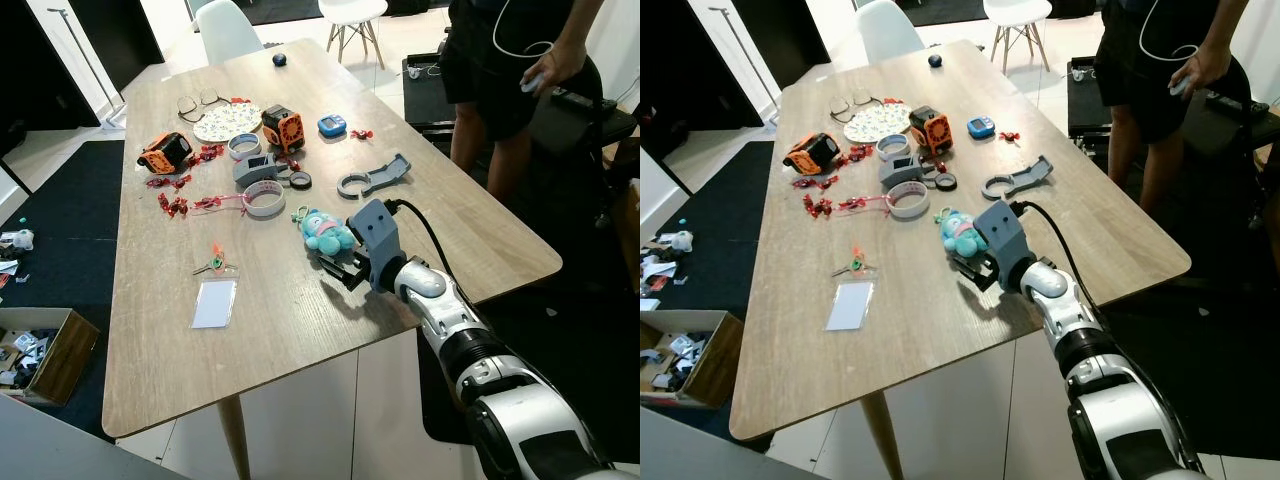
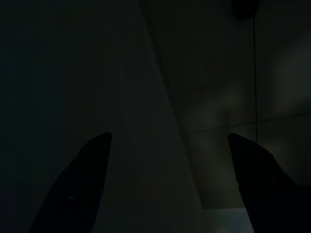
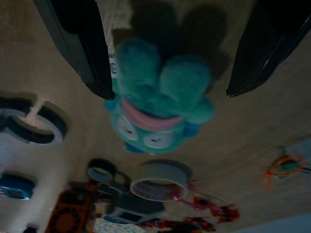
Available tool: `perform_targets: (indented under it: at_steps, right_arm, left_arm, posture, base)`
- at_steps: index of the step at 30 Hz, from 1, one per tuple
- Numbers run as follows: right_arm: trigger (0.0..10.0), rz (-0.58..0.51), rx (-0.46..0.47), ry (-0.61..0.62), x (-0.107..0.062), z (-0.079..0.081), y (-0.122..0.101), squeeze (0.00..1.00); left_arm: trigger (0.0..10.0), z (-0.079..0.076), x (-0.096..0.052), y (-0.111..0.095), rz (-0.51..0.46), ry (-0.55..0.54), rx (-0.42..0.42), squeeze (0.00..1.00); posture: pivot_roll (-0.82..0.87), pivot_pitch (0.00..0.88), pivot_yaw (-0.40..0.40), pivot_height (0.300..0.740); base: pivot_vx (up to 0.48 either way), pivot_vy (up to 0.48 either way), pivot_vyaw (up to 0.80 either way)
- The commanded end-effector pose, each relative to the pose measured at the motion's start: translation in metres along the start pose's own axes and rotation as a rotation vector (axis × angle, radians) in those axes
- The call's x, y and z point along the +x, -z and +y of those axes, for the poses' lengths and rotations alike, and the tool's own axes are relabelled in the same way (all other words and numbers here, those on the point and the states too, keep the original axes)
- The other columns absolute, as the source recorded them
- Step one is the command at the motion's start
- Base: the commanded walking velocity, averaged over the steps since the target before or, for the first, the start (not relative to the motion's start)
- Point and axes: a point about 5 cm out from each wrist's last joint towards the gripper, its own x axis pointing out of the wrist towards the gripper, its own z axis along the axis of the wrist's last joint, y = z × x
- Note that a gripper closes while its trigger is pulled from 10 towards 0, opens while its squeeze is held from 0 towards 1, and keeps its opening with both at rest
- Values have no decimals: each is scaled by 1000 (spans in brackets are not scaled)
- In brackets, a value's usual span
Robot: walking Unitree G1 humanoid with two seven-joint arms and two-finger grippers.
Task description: Hang keys on a hook
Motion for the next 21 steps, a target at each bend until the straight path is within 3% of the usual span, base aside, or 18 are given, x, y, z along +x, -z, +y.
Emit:
perform_targets:
  at_steps: [1,4,10,18,21]
  right_arm:
    - [10000,-15,-34,28,1,-4,-7,0]
    - [10000,-34,-83,75,-3,-18,-13,0]
    - [10000,-49,-209,62,-7,-27,-23,0]
    - [10000,-87,-185,7,-8,-24,-26,0]
    - [10000,-137,-122,-68,-10,-20,-31,0]
  left_arm:
    - [10000,8,-4,12,37,-14,21,0]
    - [10000,7,-4,13,41,-13,27,0]
    - [10000,7,-4,14,44,-13,29,0]
    - [10000,7,-4,15,35,-20,-41,0]
    - [10000,5,-4,16,13,-25,-168,0]
  posture:
    - [-116,143,135,740]
    - [-117,145,137,740]
    - [-122,149,138,740]
    - [-119,150,136,740]
    - [-112,145,133,740]
  base:
    - [0,0,0]
    - [0,0,0]
    - [0,0,0]
    - [0,0,0]
    - [0,0,0]
